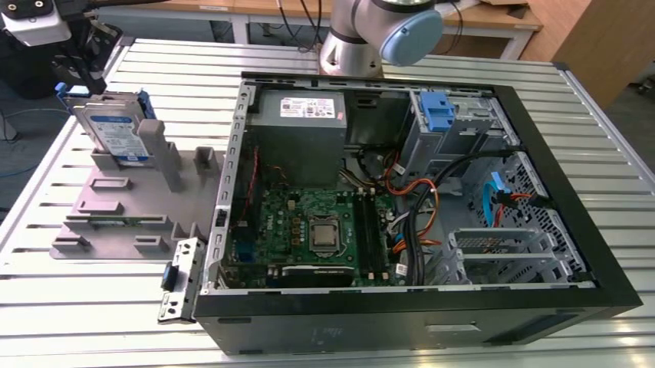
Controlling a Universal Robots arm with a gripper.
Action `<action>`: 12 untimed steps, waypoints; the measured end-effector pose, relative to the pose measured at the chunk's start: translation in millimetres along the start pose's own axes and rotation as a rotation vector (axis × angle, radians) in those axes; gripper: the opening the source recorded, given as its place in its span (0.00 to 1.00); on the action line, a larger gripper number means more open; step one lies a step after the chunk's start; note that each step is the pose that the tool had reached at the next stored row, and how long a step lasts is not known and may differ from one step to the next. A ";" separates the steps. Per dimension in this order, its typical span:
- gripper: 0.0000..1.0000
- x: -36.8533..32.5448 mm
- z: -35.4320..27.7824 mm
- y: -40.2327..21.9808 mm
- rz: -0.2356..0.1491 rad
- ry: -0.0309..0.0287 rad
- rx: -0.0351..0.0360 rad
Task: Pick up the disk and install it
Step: 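Reach for the disk, then pick up the disk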
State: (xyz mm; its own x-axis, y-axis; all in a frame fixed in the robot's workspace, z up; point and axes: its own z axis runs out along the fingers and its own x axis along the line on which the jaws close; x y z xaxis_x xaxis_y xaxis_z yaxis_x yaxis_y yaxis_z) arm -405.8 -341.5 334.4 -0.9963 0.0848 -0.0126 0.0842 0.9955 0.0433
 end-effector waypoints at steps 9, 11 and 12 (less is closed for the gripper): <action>0.11 0.0 -1.1 0.1 0.000 0.0001 0.0000; 0.11 0.0 -1.1 0.1 0.000 0.0001 0.0000; 0.11 0.0 -1.1 0.1 0.000 0.0001 0.0000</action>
State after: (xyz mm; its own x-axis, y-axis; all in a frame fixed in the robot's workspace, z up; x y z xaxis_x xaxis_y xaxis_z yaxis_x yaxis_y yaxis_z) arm -405.8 -341.5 335.5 -0.9963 0.0848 -0.0125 0.0842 0.9955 0.0433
